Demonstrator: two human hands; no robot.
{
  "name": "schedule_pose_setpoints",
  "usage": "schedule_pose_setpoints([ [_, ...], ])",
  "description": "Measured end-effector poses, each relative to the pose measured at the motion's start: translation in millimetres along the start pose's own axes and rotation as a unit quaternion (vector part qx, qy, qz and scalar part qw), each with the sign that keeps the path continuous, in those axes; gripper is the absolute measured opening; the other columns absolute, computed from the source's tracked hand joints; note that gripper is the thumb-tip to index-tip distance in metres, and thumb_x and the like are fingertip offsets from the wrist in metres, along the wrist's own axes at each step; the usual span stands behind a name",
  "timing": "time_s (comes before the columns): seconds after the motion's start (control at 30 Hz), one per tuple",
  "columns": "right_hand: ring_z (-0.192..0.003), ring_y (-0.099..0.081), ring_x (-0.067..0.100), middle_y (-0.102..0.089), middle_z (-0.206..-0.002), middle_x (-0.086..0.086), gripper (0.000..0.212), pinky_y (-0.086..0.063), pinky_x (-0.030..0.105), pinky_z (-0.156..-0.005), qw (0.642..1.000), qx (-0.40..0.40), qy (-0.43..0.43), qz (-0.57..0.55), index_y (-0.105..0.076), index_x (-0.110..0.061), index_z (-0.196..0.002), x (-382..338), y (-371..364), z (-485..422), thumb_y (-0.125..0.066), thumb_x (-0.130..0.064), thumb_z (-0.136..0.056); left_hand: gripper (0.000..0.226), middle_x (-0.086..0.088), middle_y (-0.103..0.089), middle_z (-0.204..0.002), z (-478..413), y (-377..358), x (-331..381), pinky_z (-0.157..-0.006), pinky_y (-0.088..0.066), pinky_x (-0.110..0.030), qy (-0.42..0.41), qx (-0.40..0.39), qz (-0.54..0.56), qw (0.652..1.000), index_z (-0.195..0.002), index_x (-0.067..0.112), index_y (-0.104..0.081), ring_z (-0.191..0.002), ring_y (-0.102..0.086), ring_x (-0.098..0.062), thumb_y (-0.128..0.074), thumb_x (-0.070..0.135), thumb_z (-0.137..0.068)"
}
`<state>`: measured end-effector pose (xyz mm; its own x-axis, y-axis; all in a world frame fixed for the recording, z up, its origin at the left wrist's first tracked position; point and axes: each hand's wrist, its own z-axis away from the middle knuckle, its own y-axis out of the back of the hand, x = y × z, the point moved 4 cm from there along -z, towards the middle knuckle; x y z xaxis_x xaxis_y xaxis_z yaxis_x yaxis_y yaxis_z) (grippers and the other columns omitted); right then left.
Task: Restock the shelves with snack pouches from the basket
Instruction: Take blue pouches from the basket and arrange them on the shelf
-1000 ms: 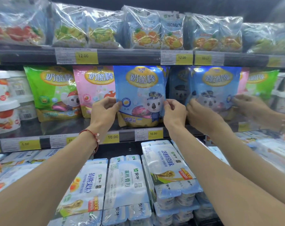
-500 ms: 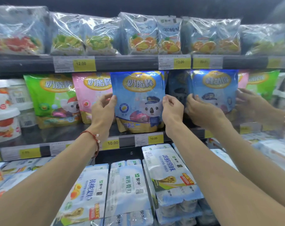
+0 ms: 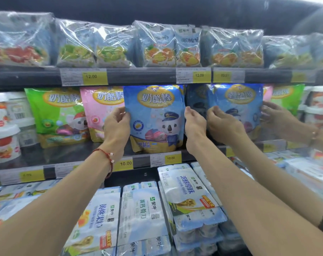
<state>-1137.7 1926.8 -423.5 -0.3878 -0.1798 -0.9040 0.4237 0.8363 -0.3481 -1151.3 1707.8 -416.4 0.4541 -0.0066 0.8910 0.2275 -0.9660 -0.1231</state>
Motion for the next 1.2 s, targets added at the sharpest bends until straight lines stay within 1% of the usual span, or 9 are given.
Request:
schedule_pose_setpoints([
  [0.07,-0.091,-0.055,0.007,-0.059,-0.089,-0.015,0.021,-0.048,0.024,-0.086,1.000,-0.011,-0.023,-0.011,-0.066,-0.021,-0.121,-8.6,-5.1,-1.9,-0.054,-0.029,-0.106,0.018,0.002,-0.069,-0.109,-0.1,-0.1,9.8,-0.068,-0.057,-0.031,0.002,-0.025,0.005,1.000,-0.117,0.021,-0.055,-0.093,-0.068,-0.014,-0.047,0.023,-0.102],
  [0.2,-0.071,-0.055,0.002,-0.062,-0.087,-0.009,0.020,-0.046,0.009,-0.051,1.000,-0.005,-0.012,-0.022,-0.066,-0.016,-0.121,-17.5,-13.7,-5.1,-0.053,-0.020,-0.107,0.027,0.000,-0.069,-0.108,0.4,-4.0,19.9,-0.065,-0.058,-0.032,0.010,-0.061,0.009,0.998,-0.129,0.019,-0.049,-0.087,-0.069,-0.013,-0.045,0.017,-0.103],
  [0.4,-0.085,-0.068,0.015,-0.073,-0.099,-0.002,0.020,-0.060,0.030,-0.081,0.998,-0.017,-0.015,-0.053,-0.067,-0.018,-0.122,-12.5,-6.9,-1.9,-0.058,-0.019,-0.104,0.019,0.000,-0.068,-0.105,6.5,-5.5,16.9,-0.052,-0.054,-0.022,0.020,-0.048,0.007,0.999,-0.119,0.018,-0.049,-0.084,-0.068,-0.010,-0.044,0.010,-0.102],
  [0.53,-0.082,-0.059,-0.004,-0.065,-0.094,-0.013,0.014,-0.047,0.003,-0.064,0.997,-0.037,0.053,0.042,-0.061,-0.014,-0.118,-8.2,3.1,6.7,-0.055,-0.015,-0.105,0.054,0.000,-0.067,-0.114,21.9,-2.4,3.6,-0.056,-0.056,-0.020,0.045,-0.136,-0.012,0.990,-0.134,0.018,-0.042,-0.086,-0.070,-0.009,-0.067,0.005,-0.089],
  [0.63,-0.092,-0.067,0.009,-0.072,-0.103,-0.003,0.015,-0.053,0.013,-0.075,0.985,-0.079,0.081,0.134,-0.064,-0.012,-0.116,12.3,11.7,10.7,-0.062,-0.017,-0.102,0.071,-0.002,-0.066,-0.115,30.1,1.4,-14.5,-0.068,-0.061,-0.029,0.021,-0.185,-0.093,0.978,-0.134,0.018,-0.042,-0.096,-0.068,-0.015,-0.078,0.001,-0.076],
  [0.8,-0.097,-0.068,0.017,-0.073,-0.101,0.000,0.015,-0.052,0.030,-0.085,0.966,-0.046,0.103,0.231,-0.066,-0.015,-0.112,25.8,23.5,11.6,-0.068,-0.019,-0.097,0.063,0.001,-0.067,-0.113,27.3,-5.3,-26.3,-0.088,-0.057,-0.040,-0.038,-0.144,-0.181,0.972,-0.121,0.019,-0.052,-0.102,-0.066,-0.018,-0.085,0.011,-0.068],
  [0.93,-0.103,-0.064,0.017,-0.069,-0.112,0.003,0.024,-0.050,0.030,-0.088,0.957,-0.001,0.108,0.271,-0.062,-0.010,-0.123,27.0,27.0,21.2,-0.064,-0.015,-0.099,0.057,0.002,-0.064,-0.115,29.4,-16.7,-27.5,-0.085,-0.052,-0.027,-0.084,-0.116,-0.222,0.965,-0.120,0.015,-0.051,-0.102,-0.061,-0.015,-0.083,0.013,-0.073],
  [1.07,-0.115,-0.056,0.016,-0.058,-0.128,0.001,0.035,-0.050,0.039,-0.102,0.949,0.027,0.171,0.262,-0.055,-0.014,-0.132,35.7,31.0,50.6,-0.064,-0.011,-0.098,0.053,0.001,-0.066,-0.115,33.5,-9.6,-27.4,-0.084,-0.056,-0.031,-0.093,-0.116,-0.238,0.960,-0.119,0.015,-0.051,-0.099,-0.066,-0.018,-0.082,0.020,-0.077],
  [1.2,-0.109,-0.056,0.013,-0.054,-0.122,-0.001,0.031,-0.050,0.035,-0.098,0.929,0.022,0.260,0.264,-0.059,-0.013,-0.128,34.7,20.5,85.1,-0.062,-0.007,-0.098,0.057,0.004,-0.066,-0.112,36.8,6.7,-22.2,-0.074,-0.054,-0.020,-0.090,-0.141,-0.235,0.958,-0.124,0.016,-0.050,-0.093,-0.068,-0.011,-0.081,0.017,-0.077],
])
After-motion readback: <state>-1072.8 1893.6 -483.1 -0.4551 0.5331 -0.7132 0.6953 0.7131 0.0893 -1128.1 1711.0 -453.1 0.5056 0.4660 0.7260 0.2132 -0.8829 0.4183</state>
